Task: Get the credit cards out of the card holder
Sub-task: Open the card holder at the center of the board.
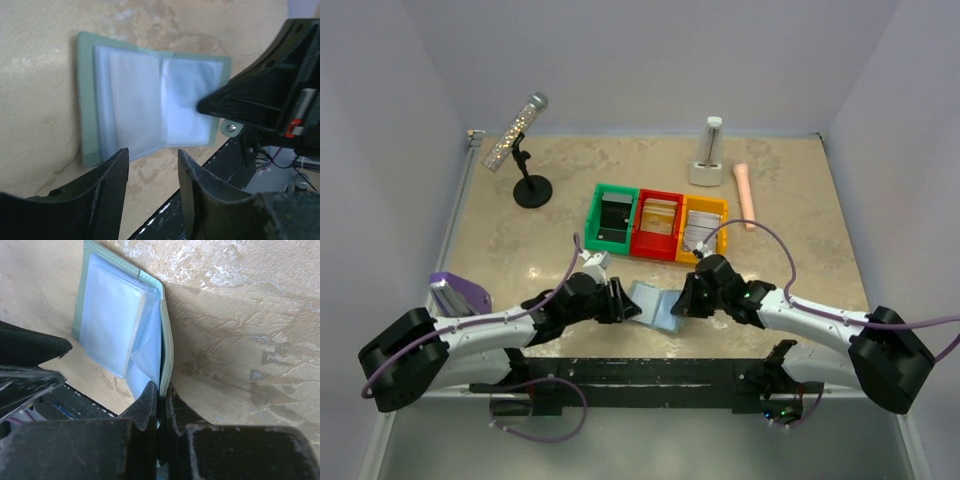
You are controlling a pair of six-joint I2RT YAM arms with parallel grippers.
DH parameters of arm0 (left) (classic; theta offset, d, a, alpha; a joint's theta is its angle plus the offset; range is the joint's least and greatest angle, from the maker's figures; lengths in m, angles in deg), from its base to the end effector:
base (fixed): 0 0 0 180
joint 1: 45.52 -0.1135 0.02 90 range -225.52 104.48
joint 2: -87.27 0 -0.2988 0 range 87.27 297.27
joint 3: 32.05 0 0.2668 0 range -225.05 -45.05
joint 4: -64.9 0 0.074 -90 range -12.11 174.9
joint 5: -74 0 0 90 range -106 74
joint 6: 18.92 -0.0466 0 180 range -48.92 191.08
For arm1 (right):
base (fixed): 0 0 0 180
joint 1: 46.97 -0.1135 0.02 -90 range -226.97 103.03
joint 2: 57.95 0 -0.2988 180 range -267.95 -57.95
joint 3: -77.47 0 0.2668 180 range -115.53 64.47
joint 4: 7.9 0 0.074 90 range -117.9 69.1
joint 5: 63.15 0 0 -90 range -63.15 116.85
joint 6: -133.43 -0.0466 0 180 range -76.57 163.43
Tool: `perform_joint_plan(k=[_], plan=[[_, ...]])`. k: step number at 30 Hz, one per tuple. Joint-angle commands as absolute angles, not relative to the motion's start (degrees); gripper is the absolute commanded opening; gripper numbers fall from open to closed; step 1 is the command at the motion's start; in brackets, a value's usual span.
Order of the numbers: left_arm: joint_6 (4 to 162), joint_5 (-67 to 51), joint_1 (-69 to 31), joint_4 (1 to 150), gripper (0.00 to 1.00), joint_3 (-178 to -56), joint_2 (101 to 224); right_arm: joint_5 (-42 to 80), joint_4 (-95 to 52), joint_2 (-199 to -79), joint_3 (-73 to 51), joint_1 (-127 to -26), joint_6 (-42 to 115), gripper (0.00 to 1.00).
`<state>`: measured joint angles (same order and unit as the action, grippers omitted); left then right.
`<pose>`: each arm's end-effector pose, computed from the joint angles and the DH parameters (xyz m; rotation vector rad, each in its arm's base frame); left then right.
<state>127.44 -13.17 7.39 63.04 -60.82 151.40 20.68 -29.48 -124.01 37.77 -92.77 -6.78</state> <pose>0.1234 -0.1671 0.1614 -0.0402 2.3900 -1.0814 0.1487 0.1601 0.1788 0.0462 2.6022 0.8373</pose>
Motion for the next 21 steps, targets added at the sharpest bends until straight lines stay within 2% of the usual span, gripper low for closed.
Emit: perform_joint_plan(k=[1, 7, 21], plan=[[124.4, -11.2, 7.7, 56.1, 0.49, -65.2, 150.9, 22.3, -30.8, -124.1, 36.9, -92.7, -5.0, 0.00], [123.4, -11.7, 7.7, 58.8, 0.52, -66.2, 149.9, 23.3, -32.2, -123.7, 36.3, -92.7, -3.3, 0.00], [121.7, -11.5, 7.7, 61.2, 0.52, -69.7, 157.7, 22.7, -32.0, -124.5, 36.2, -92.7, -2.5, 0.00]])
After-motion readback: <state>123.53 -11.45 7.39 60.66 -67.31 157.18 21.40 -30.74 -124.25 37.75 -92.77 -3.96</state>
